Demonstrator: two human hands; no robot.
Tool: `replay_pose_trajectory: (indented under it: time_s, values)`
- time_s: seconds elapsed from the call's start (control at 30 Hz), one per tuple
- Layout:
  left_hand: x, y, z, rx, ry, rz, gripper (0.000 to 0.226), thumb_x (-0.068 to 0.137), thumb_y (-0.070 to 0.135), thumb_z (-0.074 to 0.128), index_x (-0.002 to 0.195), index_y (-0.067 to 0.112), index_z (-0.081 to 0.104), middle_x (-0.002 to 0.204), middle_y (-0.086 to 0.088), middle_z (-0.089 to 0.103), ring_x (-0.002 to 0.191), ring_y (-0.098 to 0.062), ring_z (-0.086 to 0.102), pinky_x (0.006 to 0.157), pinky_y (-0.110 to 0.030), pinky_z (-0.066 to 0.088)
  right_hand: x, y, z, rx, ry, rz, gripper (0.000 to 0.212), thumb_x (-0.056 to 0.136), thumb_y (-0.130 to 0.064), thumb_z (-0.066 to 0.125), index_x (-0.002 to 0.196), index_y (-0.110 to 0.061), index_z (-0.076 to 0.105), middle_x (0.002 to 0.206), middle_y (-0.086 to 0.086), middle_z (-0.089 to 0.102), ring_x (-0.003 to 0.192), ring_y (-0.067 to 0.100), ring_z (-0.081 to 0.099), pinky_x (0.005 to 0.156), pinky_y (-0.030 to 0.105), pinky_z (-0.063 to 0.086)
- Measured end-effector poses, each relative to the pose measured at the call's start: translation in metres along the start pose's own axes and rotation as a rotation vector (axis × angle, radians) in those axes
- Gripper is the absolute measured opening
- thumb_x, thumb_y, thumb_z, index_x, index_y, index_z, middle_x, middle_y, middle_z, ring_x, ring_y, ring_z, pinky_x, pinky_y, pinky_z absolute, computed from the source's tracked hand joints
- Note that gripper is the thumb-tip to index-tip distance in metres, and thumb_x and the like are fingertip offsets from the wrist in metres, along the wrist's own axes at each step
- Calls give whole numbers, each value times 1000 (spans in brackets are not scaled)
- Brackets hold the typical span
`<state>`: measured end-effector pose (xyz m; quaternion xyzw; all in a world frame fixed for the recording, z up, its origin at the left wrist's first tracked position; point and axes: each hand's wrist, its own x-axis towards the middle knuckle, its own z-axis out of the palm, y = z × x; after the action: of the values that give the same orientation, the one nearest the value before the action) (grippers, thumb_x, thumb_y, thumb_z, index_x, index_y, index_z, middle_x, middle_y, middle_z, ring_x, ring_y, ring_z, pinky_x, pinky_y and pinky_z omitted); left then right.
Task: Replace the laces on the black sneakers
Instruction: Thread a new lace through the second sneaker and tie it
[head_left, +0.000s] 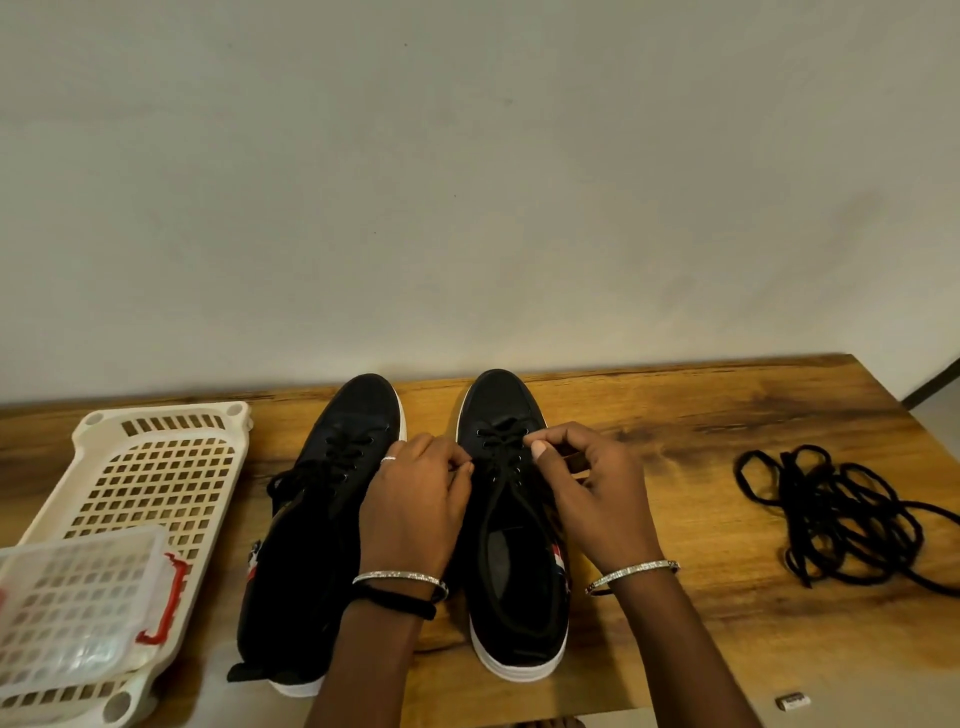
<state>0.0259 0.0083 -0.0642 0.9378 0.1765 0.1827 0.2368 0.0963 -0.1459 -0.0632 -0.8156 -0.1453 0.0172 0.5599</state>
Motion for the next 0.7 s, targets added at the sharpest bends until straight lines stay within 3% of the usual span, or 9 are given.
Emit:
replay_pose_trajectory:
  time_s: [0.1, 0.2, 0.27, 0.33, 0.43, 0.53, 0.63, 0.7]
  values:
    - [1, 4, -1, -202, 61, -66, 6, 92, 24, 66, 88, 23, 61, 75, 11, 64, 78, -10, 59, 66, -27, 47, 0, -7, -1, 50, -25, -24, 10, 92, -16, 71, 91, -23, 77, 82, -14, 73, 78, 5, 67, 65, 20, 53]
    - [6, 13, -13, -667, 44, -185, 9, 93, 19, 67, 101, 20, 62, 75, 2, 73, 66, -10, 67, 64, -21, 51, -2, -16, -2, 113, -85, -34, 7, 91, -20, 73, 86, -22, 77, 80, -9, 72, 76, 9, 66, 65, 19, 49]
    - [8, 16, -24, -941, -47, -209, 16, 99, 21, 56, 110, 14, 66, 90, -3, 77, 85, -19, 73, 80, -33, 56, -4, -20, 0, 105, -146, -61, 6, 89, -22, 74, 85, -22, 78, 82, -8, 71, 79, 8, 66, 66, 17, 47]
    - [8, 15, -29, -1064, -139, -146, 29, 103, 21, 44, 113, 7, 68, 103, -8, 76, 101, -25, 72, 88, -41, 55, -6, -23, 4, 92, -192, -80, 8, 87, -33, 76, 88, -25, 79, 88, -8, 69, 85, 8, 65, 72, 21, 50]
    - [7, 16, -33, -1146, -261, -99, 33, 104, 14, 39, 120, 4, 66, 114, -10, 73, 114, -23, 67, 94, -34, 55, -7, -25, 10, 32, -212, -116, 29, 79, -56, 69, 89, -30, 77, 90, -11, 64, 95, 13, 61, 80, 32, 51]
    - [7, 17, -31, -1178, -288, -87, 33, 102, 1, 40, 126, 4, 63, 120, -8, 72, 119, -16, 64, 95, -25, 52, -9, -26, 15, 114, -192, -105, 24, 81, -47, 72, 83, -23, 75, 87, -6, 63, 89, 19, 62, 77, 38, 52]
    - [7, 11, -23, -890, -82, -31, 28, 97, -1, 56, 119, 10, 68, 112, 2, 75, 110, -8, 68, 91, -23, 55, -8, -36, 11, 440, -197, 62, 17, 88, -25, 71, 76, -13, 72, 84, 9, 65, 78, 18, 62, 74, 33, 49]
    - [6, 7, -19, -683, 54, -19, 20, 90, 4, 69, 107, 13, 75, 98, 7, 77, 94, -1, 71, 80, -19, 57, -6, -42, 1, 641, -179, 198, 24, 90, -19, 67, 67, -17, 70, 77, 2, 66, 74, 9, 60, 71, 28, 43]
